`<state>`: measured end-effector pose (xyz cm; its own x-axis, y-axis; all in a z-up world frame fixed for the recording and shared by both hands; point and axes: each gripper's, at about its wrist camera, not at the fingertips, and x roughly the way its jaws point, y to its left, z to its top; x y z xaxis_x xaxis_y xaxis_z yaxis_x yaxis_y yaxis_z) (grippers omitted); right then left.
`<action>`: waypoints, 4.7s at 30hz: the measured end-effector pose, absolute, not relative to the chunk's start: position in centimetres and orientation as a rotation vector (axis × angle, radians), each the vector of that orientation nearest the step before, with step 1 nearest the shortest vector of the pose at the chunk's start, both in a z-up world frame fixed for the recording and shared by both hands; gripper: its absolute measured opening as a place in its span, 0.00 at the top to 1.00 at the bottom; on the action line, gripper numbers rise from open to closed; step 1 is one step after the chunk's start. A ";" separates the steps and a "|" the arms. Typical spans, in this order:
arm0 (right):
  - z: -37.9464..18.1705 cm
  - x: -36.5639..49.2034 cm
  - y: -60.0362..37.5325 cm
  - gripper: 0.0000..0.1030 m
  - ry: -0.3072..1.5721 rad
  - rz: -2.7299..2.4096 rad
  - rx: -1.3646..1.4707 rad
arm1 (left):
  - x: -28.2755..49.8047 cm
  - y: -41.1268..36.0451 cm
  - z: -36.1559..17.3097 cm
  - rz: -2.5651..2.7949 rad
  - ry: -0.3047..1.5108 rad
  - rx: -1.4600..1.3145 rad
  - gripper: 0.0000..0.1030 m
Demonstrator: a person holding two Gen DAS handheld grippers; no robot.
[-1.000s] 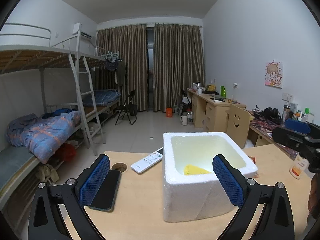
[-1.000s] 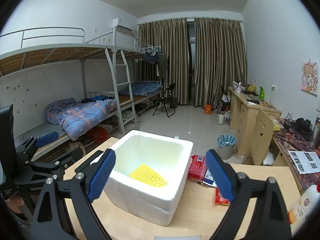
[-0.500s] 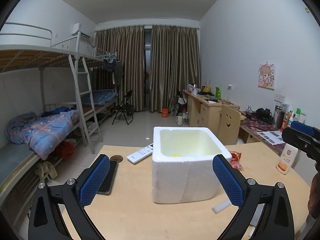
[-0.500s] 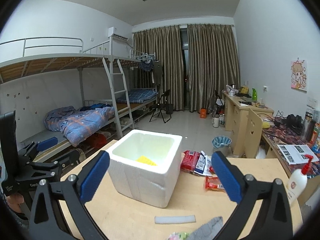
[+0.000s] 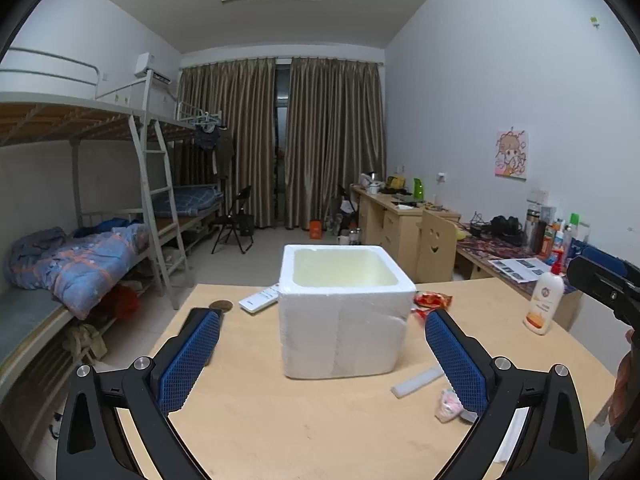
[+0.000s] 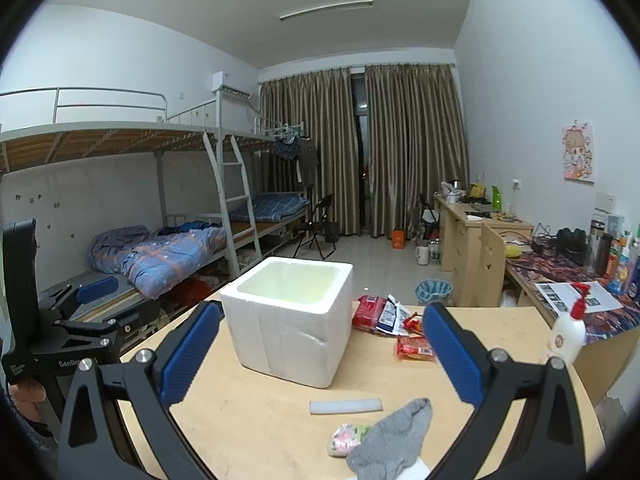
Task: Organize soft objects
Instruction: 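Withdraw both grippers from the foam box back toward the table items, then move the right gripper toward the grey sock on the tissues, then close the right gripper on the grey sock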
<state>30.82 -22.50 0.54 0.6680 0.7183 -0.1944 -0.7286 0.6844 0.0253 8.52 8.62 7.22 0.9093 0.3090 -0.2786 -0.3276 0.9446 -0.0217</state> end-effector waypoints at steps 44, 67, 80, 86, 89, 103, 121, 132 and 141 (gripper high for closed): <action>-7.8 29.2 -29.1 0.00 0.262 0.641 -0.013 | 8.4 3.1 -0.9 0.129 0.275 -0.091 0.00; -10.4 32.9 -29.7 0.00 0.376 0.620 -0.017 | 14.1 0.8 -3.9 -0.035 0.428 -0.041 0.00; -12.2 36.6 -29.1 0.00 0.472 0.630 -0.009 | 18.6 1.0 -5.8 -0.055 0.532 -0.042 0.00; -13.0 38.6 -28.2 0.00 0.540 0.655 -0.012 | 20.0 2.6 -6.1 -0.060 0.542 -0.096 0.00; -13.5 39.4 -27.5 0.00 0.574 0.681 -0.020 | 20.5 2.9 -6.5 -0.047 0.549 -0.088 0.00; -15.6 41.1 -24.1 0.00 0.686 0.756 -0.097 | 21.7 5.1 -8.3 -0.025 0.629 -0.197 0.00; -16.9 41.5 -22.0 0.66 0.791 0.776 -0.237 | 21.3 4.8 -8.4 -0.108 0.617 -0.213 0.00; -16.3 41.8 -24.3 0.76 0.770 0.798 -0.173 | 22.5 1.7 -7.7 -0.189 0.662 -0.161 0.00; -16.5 42.3 -26.4 0.76 0.768 0.776 -0.153 | 24.0 -1.3 -7.3 -0.217 0.680 -0.083 0.00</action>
<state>42.34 -26.36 -16.51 0.4622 0.5748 -0.6752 -0.6809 0.7179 0.1451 23.96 -1.30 -7.27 0.7563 -0.2258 -0.6140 0.1718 0.9742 -0.1467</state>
